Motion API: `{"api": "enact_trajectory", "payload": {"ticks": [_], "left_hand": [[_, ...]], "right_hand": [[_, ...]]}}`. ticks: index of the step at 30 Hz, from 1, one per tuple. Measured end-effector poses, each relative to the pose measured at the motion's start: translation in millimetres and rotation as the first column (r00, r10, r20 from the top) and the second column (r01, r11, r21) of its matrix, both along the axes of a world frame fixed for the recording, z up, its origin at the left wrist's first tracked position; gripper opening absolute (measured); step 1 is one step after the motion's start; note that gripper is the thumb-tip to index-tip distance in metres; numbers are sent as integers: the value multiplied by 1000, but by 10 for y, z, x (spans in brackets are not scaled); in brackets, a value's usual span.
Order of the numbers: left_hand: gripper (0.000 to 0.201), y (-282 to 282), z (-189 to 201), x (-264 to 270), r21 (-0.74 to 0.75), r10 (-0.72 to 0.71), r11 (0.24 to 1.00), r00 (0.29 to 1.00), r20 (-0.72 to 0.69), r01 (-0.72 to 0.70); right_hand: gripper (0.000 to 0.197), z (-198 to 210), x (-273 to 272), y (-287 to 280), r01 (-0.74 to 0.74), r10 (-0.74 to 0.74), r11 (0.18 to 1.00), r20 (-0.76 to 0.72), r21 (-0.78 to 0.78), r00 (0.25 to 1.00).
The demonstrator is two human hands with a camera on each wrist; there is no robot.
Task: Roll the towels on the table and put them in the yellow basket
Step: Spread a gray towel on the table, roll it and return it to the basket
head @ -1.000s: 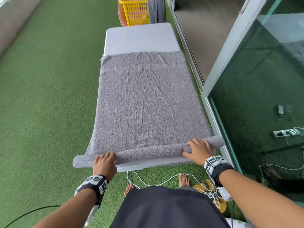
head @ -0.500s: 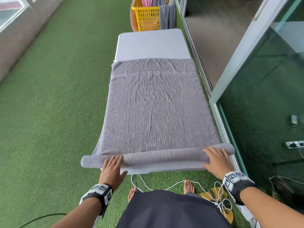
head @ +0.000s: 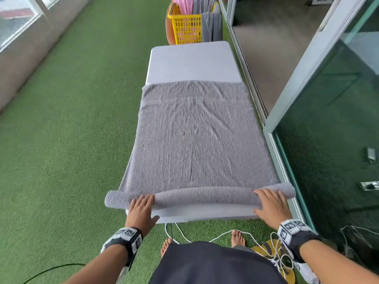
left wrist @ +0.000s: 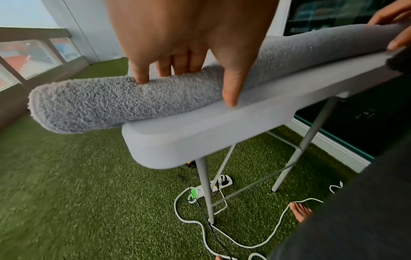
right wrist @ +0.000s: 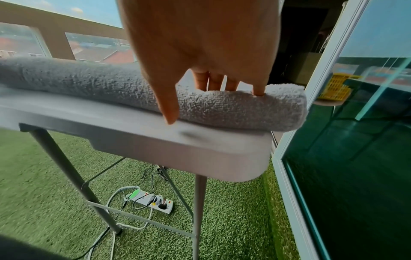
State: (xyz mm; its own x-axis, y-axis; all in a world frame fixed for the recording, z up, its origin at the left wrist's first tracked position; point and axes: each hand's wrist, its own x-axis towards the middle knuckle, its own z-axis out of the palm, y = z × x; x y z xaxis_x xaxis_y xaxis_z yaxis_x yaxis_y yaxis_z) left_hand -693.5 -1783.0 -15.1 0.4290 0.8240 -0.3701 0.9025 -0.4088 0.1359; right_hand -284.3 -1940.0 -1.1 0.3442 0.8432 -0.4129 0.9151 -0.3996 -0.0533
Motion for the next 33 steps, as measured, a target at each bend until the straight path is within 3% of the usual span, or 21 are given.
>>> {"api": "enact_trajectory", "payload": {"ticks": [5,6,9,12,15,21,24,26,29,33], "left_hand": [[34,-13,40,-17,126,-3,992,999,32,-1],[33,43,70,12,139,-1,990,999,36,-4],[59,206,106,62,126,89,987,989,121,-104],[57,232,106,117,48,77,996,996,45,-79],[72,113,34,75,13,18,1000,999,-42,-17],[35,-62,34,1,112,0,994,1000,21,-3],[59,100,109,7,71,32,997,999,26,-34],[72,186,139,24,61,85,994,995,48,-88],[80,188,132,34,12,34,999,999,-35,-34],[84,28,50,-42,26,-43,999,991,-124,47]], "right_hand": [[33,75,23,135,9,-9,999,7,-43,1000],[34,105,52,205,7,-8,999,-9,-43,1000],[50,179,123,368,40,-37,997,-54,59,998],[60,196,94,346,39,-35,998,-90,49,995],[65,156,-10,154,20,-21,1000,-36,-4,999],[40,127,-25,29,32,-35,998,-54,-49,998],[42,199,78,231,68,-72,996,-78,-55,994],[42,216,114,348,81,-78,996,-103,26,992],[54,183,71,354,112,-101,992,-175,52,979],[70,30,-67,86,19,-20,1000,-83,-12,996]]}}
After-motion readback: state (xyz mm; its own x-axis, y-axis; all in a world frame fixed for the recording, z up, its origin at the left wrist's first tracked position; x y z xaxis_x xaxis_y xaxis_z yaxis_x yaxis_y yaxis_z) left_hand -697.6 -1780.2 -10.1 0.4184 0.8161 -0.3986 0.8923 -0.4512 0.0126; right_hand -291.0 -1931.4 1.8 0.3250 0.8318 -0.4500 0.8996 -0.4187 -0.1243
